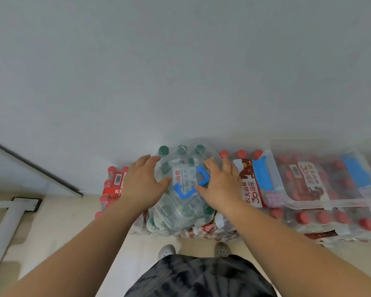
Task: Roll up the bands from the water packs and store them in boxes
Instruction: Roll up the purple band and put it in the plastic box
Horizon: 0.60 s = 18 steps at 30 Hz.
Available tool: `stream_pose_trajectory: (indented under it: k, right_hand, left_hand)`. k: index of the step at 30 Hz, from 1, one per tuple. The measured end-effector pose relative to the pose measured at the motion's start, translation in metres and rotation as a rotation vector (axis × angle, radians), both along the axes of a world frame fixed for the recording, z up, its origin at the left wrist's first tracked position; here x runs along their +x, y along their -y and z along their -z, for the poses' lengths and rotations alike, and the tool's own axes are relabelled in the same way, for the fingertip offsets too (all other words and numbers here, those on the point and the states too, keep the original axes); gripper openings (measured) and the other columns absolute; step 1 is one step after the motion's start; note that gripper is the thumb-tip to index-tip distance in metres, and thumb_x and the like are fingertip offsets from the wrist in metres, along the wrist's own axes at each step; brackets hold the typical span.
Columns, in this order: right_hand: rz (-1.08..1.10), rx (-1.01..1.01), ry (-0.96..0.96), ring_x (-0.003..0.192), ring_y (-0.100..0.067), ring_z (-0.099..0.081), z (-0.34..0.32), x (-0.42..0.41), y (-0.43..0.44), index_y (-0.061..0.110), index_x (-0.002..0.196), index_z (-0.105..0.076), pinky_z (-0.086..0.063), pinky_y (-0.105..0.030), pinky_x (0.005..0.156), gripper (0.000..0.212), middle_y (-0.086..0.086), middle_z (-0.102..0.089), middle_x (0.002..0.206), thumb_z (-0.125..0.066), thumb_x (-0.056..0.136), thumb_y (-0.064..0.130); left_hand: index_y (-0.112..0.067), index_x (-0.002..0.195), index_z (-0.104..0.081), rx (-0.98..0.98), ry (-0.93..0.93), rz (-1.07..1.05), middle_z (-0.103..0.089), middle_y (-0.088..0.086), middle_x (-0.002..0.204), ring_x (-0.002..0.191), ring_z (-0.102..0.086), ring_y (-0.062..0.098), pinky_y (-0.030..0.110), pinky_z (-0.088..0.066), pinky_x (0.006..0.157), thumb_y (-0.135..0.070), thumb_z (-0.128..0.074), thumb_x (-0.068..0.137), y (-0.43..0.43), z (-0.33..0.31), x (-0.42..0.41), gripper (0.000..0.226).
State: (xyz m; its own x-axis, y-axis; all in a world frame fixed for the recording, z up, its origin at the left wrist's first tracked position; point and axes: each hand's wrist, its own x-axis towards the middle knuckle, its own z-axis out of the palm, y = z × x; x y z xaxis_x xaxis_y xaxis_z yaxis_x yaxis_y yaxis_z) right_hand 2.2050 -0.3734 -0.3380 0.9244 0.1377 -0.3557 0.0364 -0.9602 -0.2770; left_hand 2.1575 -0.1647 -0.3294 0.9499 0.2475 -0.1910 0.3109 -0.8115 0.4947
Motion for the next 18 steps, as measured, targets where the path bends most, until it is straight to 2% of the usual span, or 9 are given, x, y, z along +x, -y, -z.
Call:
stream_pose_trajectory:
  k: [2,4,6,8,10,12,14,16,18]
  right_hand:
    - [0.045,0.007,-0.047,0.154,-0.04,0.0,-0.001,-0.002,0.0,0.039,0.153,-0.018,-0.019,-0.056,0.122,0.088,-0.013,0.002,0.167,-0.069,0.084,0.059]
    - [0.082,0.021,-0.059,0.153,-0.043,-0.001,0.001,-0.003,0.001,0.038,0.153,-0.019,-0.017,-0.053,0.122,0.09,-0.017,0.002,0.167,-0.071,0.082,0.058]
    - [0.138,0.072,-0.056,0.152,-0.044,-0.007,0.001,-0.003,0.003,0.037,0.15,-0.028,-0.017,-0.052,0.122,0.085,-0.019,-0.006,0.166,-0.075,0.08,0.054]
    - [0.196,0.147,-0.044,0.149,-0.042,-0.019,0.001,-0.003,0.006,0.034,0.145,-0.035,-0.025,-0.052,0.122,0.08,-0.018,-0.024,0.161,-0.077,0.079,0.048]
    - [0.208,0.195,-0.008,0.138,-0.038,-0.039,-0.003,-0.003,0.009,0.032,0.143,-0.039,-0.037,-0.051,0.113,0.078,-0.012,-0.045,0.147,-0.079,0.078,0.045]
    - [0.197,0.221,0.032,0.122,-0.032,-0.052,-0.006,-0.003,0.011,0.03,0.138,-0.047,-0.045,-0.047,0.104,0.07,-0.005,-0.057,0.129,-0.079,0.077,0.045]
    - [0.221,0.28,0.049,0.117,-0.028,-0.054,-0.011,-0.004,0.011,0.031,0.134,-0.052,-0.048,-0.044,0.101,0.063,-0.002,-0.059,0.122,-0.078,0.078,0.044]
    - [0.242,0.357,0.075,0.12,-0.024,-0.051,-0.019,-0.004,0.009,0.029,0.135,-0.053,-0.047,-0.042,0.102,0.061,-0.001,-0.057,0.124,-0.078,0.08,0.042]
    - [0.214,0.432,0.113,0.118,-0.018,-0.051,-0.027,-0.004,0.005,0.026,0.135,-0.055,-0.045,-0.033,0.097,0.057,0.002,-0.057,0.123,-0.077,0.084,0.037]
  left_hand:
    - [-0.028,0.151,-0.034,0.052,-0.092,0.111,-0.036,0.004,0.158,0.143,-0.034,0.028,0.047,-0.032,0.117,-0.056,-0.061,0.086,-0.004,0.003,0.017,0.075]
    - [-0.028,0.152,-0.031,0.086,-0.161,0.171,-0.043,0.005,0.153,0.135,-0.043,0.032,0.047,-0.039,0.111,-0.057,-0.059,0.087,-0.002,0.002,0.027,0.077]
    - [-0.026,0.15,-0.032,0.101,-0.177,0.175,-0.057,0.006,0.136,0.121,-0.054,0.031,0.045,-0.047,0.1,-0.056,-0.059,0.087,0.001,0.002,0.029,0.075]
    - [-0.024,0.145,-0.039,0.088,-0.159,0.144,-0.064,0.007,0.121,0.109,-0.061,0.029,0.042,-0.052,0.092,-0.051,-0.06,0.088,0.0,0.003,0.025,0.066]
    - [-0.021,0.138,-0.048,0.019,-0.16,0.107,-0.067,0.008,0.118,0.104,-0.064,0.028,0.039,-0.053,0.09,-0.041,-0.062,0.09,-0.003,0.005,0.02,0.054]
    - [-0.019,0.136,-0.053,-0.062,-0.168,0.075,-0.065,0.008,0.12,0.103,-0.063,0.026,0.037,-0.051,0.091,-0.035,-0.063,0.091,-0.005,0.005,0.014,0.049]
    - [-0.018,0.133,-0.054,-0.121,-0.163,0.042,-0.066,0.005,0.11,0.094,-0.064,0.021,0.034,-0.052,0.086,-0.033,-0.066,0.091,-0.007,0.003,0.009,0.047]
    - [-0.018,0.128,-0.054,-0.19,-0.142,-0.013,-0.063,-0.002,0.096,0.083,-0.063,0.015,0.033,-0.054,0.076,-0.035,-0.067,0.09,-0.007,-0.002,0.003,0.044]
    - [-0.021,0.13,-0.05,-0.281,-0.112,-0.068,-0.061,-0.005,0.097,0.081,-0.064,0.012,0.033,-0.055,0.072,-0.038,-0.065,0.092,-0.005,-0.008,-0.002,0.045]
